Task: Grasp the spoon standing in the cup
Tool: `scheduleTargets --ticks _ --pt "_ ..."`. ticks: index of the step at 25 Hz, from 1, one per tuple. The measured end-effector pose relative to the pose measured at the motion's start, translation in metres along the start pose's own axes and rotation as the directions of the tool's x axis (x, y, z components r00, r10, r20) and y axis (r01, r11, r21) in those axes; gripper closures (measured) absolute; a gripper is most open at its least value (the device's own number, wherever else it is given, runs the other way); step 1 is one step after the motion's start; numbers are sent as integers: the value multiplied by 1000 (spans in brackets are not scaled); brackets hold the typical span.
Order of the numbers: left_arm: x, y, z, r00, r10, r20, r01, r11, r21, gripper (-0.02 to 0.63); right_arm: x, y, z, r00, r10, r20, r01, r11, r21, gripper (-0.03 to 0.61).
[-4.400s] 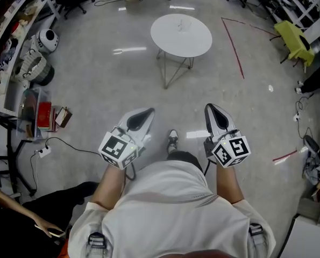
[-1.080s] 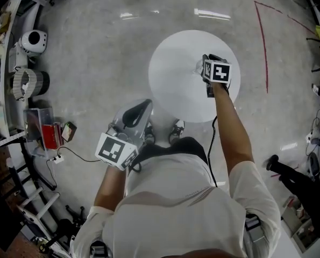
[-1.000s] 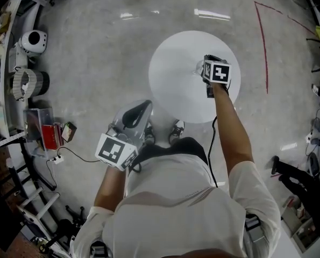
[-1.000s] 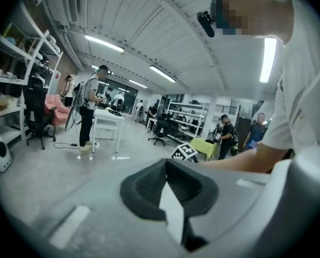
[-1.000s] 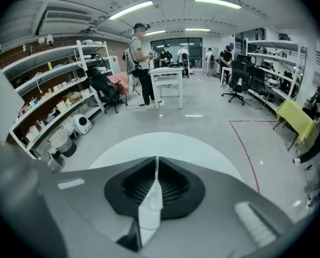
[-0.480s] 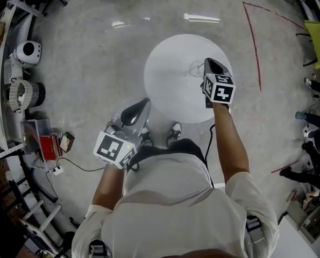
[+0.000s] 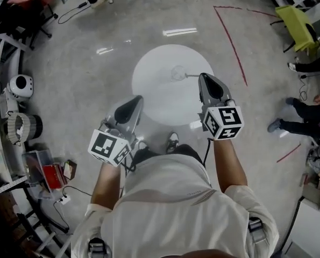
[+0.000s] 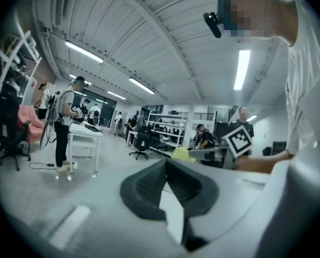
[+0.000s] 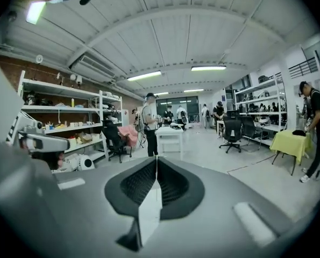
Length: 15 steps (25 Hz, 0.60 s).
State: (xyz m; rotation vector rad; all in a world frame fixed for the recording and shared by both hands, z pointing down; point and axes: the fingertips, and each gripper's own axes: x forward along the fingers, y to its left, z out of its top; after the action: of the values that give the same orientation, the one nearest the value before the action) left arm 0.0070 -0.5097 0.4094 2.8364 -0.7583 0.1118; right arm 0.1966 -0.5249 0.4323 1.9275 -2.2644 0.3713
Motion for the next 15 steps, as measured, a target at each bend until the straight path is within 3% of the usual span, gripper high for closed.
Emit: scheduleTargets --ticks 7,15 --pt "-3 -37 27 997 -73 27 72 996 47 612 -99 19 32 988 1 156 -2 1000 3 568" --pt "-7 -81 36 990 -139 23 137 986 93 612 -142 21 38 983 -20 184 23 1000 -15 566"
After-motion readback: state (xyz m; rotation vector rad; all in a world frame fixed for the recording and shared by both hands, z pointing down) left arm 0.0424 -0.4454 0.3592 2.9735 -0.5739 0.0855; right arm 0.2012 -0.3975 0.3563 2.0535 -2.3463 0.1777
